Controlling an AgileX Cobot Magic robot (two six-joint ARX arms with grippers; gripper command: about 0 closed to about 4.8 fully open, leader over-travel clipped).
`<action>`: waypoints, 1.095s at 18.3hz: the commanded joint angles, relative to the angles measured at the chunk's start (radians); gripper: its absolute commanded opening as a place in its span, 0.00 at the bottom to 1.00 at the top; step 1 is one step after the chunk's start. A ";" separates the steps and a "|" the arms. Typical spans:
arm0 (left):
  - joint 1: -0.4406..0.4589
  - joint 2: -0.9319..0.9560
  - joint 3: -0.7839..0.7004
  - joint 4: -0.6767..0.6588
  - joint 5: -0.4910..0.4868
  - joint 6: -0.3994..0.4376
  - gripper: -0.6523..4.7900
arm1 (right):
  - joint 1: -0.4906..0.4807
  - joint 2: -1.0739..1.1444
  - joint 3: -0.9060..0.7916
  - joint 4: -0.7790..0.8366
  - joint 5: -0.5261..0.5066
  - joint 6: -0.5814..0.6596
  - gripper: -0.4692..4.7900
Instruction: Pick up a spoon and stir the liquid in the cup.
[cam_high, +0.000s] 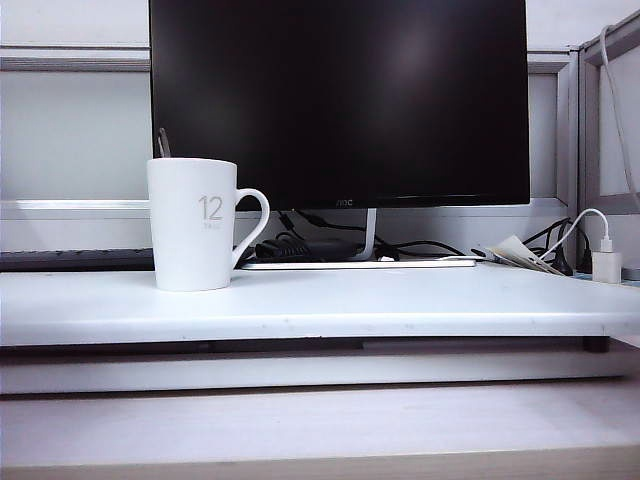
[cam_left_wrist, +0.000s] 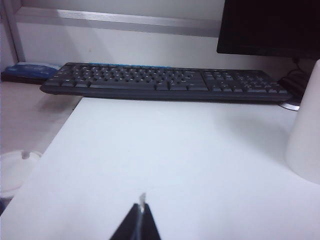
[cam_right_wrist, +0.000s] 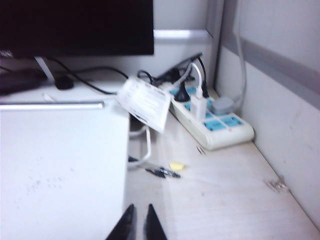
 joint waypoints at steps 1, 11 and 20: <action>0.002 0.000 0.002 0.010 0.008 -0.003 0.11 | 0.001 0.000 -0.004 0.015 0.002 0.003 0.15; 0.000 0.000 0.023 0.052 0.034 -0.003 1.00 | 0.003 0.000 0.073 0.001 -0.090 0.003 0.58; -0.001 0.055 0.322 0.051 0.316 -0.214 1.00 | 0.003 0.166 0.512 -0.014 -0.223 0.003 0.91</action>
